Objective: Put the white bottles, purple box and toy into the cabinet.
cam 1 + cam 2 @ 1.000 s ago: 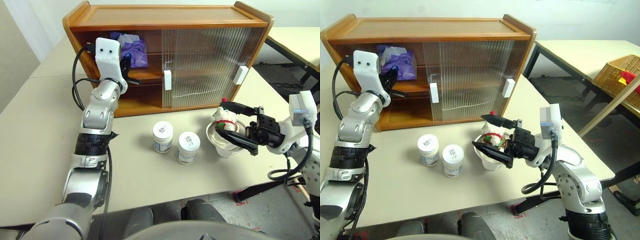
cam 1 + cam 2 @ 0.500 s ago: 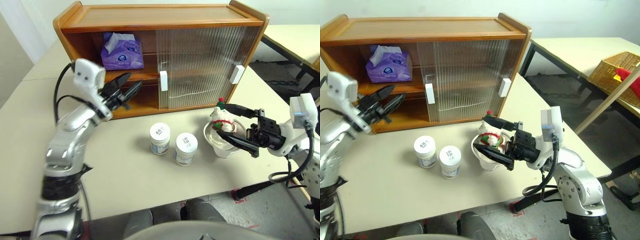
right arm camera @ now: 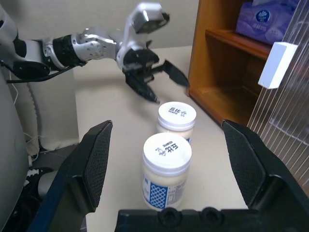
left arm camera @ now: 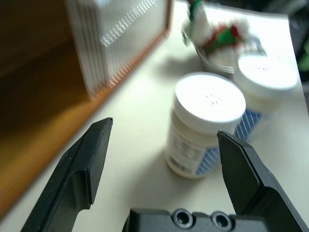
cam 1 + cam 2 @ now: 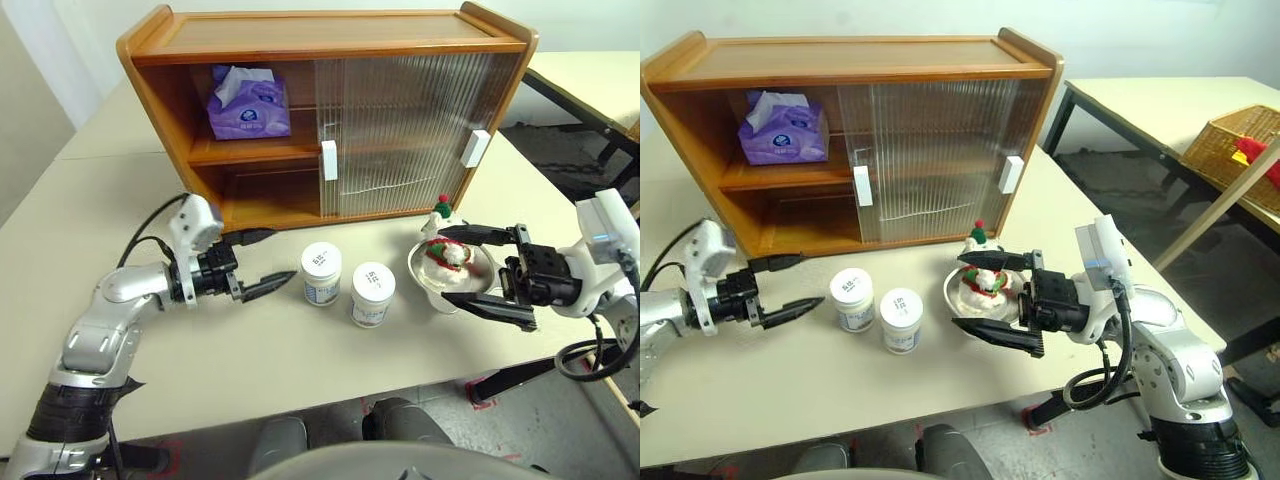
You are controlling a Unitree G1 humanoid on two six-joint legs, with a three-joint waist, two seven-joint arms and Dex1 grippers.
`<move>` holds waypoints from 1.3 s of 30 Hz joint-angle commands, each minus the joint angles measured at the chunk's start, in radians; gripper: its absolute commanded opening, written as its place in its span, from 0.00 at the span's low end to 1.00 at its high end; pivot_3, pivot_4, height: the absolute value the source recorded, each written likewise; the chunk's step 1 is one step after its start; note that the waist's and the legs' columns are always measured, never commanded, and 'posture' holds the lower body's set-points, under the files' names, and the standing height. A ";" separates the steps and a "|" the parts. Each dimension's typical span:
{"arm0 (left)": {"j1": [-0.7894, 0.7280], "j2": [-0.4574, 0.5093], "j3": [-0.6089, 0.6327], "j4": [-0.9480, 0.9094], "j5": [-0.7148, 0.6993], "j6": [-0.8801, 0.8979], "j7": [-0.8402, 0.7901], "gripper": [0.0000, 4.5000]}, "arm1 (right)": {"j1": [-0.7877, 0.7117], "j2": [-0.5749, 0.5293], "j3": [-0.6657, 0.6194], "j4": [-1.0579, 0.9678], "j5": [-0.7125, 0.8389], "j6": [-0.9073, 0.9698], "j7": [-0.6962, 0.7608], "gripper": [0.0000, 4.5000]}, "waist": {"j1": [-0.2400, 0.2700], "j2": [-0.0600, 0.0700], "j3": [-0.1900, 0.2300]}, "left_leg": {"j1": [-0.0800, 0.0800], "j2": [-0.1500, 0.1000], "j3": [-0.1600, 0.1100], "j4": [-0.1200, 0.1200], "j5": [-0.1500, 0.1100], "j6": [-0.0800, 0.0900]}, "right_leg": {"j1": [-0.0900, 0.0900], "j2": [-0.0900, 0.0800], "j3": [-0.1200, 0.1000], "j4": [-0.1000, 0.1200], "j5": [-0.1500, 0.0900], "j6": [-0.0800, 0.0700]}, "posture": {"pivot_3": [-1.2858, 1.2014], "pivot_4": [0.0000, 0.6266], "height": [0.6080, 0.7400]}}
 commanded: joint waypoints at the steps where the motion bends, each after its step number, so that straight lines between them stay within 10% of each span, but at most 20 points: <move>1: 0.015 0.004 -0.061 0.036 0.050 -0.028 -0.020 0.99 | -0.010 0.001 0.007 0.013 -0.020 -0.007 -0.004 1.00 | -0.002 0.002 -0.002 | -0.001 0.001 -0.001 0.000 0.000 0.000 | -0.001 0.000 0.000 0.000 0.000 0.000 | 0.46 0.00 1.00; 24: -0.119 -0.158 -0.296 0.272 0.267 -0.100 0.056 0.99 | 0.041 0.015 0.008 0.040 -0.059 -0.078 0.014 1.00 | -0.009 0.005 -0.003 | -0.003 -0.001 0.000 0.001 0.003 0.001 | -0.001 0.001 -0.002 -0.001 0.001 0.007 | 0.45 0.00 1.00; 30: -0.113 -0.213 -0.277 0.294 0.247 -0.091 0.087 0.69 | 0.048 0.022 0.019 0.043 -0.066 -0.089 0.011 1.00 | -0.008 0.006 -0.004 | -0.003 -0.002 0.001 0.003 0.003 0.001 | 0.002 0.000 -0.001 -0.002 0.000 0.013 | 0.45 0.00 1.00; 39: -0.078 -0.222 -0.260 0.286 0.207 -0.103 0.054 0.69 | 0.050 0.022 0.023 0.058 -0.071 -0.102 0.016 1.00 | -0.011 0.006 -0.004 | -0.002 -0.002 0.001 0.002 0.004 0.002 | 0.002 0.000 -0.001 -0.002 0.000 0.016 | 0.45 0.00 1.00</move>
